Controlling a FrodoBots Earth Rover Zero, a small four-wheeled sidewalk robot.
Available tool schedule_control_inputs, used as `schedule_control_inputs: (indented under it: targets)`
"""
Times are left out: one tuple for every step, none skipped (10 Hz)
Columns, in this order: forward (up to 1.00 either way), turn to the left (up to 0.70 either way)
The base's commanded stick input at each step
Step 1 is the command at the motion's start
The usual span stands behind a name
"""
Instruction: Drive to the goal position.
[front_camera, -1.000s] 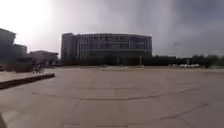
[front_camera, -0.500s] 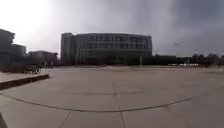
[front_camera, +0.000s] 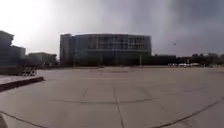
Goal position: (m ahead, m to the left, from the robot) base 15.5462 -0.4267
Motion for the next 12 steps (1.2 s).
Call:
schedule_control_inputs:
  targets:
    - [0.99, 0.09]
    - [0.98, 0.20]
    - [0.99, 0.00]
    - [0.99, 0.00]
    - [0.99, 0.00]
    - [0.99, 0.00]
    - [0.99, 0.00]
    - [0.99, 0.00]
    - [0.99, 0.00]
    - [0.98, 0.00]
    - [0.99, 0.00]
    - [0.98, 0.00]
